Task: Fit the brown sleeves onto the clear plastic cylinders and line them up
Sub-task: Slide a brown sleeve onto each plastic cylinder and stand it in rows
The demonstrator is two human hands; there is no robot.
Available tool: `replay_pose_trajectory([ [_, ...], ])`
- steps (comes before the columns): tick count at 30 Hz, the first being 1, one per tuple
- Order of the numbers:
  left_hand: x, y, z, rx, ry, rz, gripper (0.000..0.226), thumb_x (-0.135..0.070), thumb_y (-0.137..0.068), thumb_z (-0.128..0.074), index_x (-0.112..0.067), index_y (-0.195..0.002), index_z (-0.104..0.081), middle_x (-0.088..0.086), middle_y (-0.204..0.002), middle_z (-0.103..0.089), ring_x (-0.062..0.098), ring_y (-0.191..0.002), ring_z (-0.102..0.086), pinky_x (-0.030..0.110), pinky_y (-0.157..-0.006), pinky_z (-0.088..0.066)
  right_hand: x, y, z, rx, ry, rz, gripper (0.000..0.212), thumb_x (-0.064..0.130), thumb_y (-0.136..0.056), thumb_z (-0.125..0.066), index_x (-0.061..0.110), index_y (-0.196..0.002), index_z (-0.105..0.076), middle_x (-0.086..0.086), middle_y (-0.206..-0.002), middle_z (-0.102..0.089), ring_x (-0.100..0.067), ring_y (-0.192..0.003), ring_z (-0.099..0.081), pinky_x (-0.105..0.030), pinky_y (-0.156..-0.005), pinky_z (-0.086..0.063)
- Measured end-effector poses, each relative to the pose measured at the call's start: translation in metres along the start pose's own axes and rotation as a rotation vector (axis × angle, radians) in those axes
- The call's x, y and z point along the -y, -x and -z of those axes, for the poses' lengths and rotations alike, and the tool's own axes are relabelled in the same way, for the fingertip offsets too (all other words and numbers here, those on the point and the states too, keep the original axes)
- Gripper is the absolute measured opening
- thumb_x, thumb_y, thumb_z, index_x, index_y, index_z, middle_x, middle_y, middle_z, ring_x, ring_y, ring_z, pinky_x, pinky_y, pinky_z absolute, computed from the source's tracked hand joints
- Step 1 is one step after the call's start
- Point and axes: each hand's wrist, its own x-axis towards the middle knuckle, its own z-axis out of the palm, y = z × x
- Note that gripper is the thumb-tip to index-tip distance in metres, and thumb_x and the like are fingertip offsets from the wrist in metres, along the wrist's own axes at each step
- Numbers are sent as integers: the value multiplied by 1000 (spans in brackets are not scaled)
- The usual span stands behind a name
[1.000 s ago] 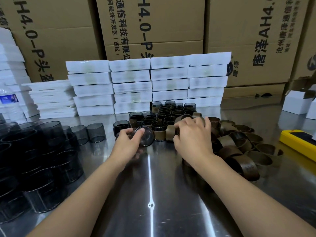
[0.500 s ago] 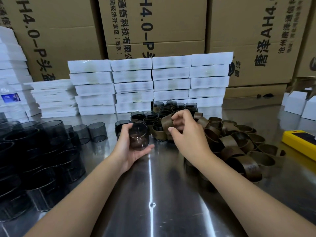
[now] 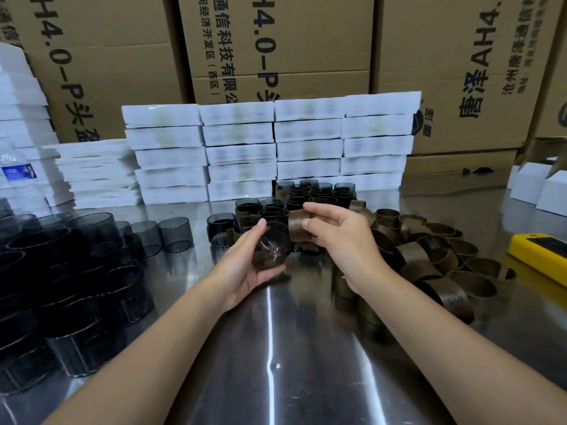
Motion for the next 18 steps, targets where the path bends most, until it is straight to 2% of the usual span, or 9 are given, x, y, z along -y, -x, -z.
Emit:
replay_pose_trajectory([
  [2,0,0,1,-11,3,5,82,-57,-59,-72,-20,-129,-55,10,-126,-65,22,-106,-68,32,-71,-59,2,2,-1,30,19,2,35,-2,-85,-59,16,-115,-66,-3,-111,-68,-12,-105,-63,-25,-92,-49],
  [4,0,0,2,-10,7,18,82,-59,-61,-70,-18,-129,-55,10,-124,-66,21,-104,-68,34,-74,-59,3,4,-2,54,53,26,40,-4,-86,-57,14,-121,-63,-2,-114,-67,-8,-104,-63,-23,-93,-49],
  [7,0,-1,2,4,-19,33,80,-63,-66,-64,-13,-129,-58,13,-123,-66,20,-104,-68,36,-78,-59,3,6,-3,119,107,74,46,-4,-86,-57,20,-125,-59,7,-109,-64,4,-83,-64,-12,-82,-50],
  [10,0,0,2,48,-50,21,77,-66,-69,-62,-14,-126,-62,12,-124,-66,20,-112,-65,37,-87,-57,1,9,-5,181,122,115,47,-1,-86,-60,32,-119,-53,12,-102,-65,-1,-74,-66,-10,-74,-49],
  [14,0,3,0,94,-64,1,90,-68,-56,-77,-16,-127,-60,11,-126,-65,22,-117,-62,38,-92,-54,1,15,-6,195,196,196,47,7,-84,-66,45,-108,-52,15,-99,-68,2,-77,-68,-8,-65,-47],
  [16,1,4,0,110,-65,-13,86,-63,-59,-80,-14,-127,-59,15,-129,-62,23,-118,-61,40,-96,-52,1,17,-7,205,206,215,47,10,-83,-69,49,-103,-51,15,-100,-67,3,-78,-68,-9,-68,-48],
  [18,2,5,-1,103,-72,-28,77,-54,-61,-79,-15,-124,-60,16,-129,-61,22,-115,-62,39,-93,-54,1,18,-9,225,211,225,48,11,-82,-70,50,-102,-51,16,-101,-66,3,-82,-68,-9,-76,-49],
])
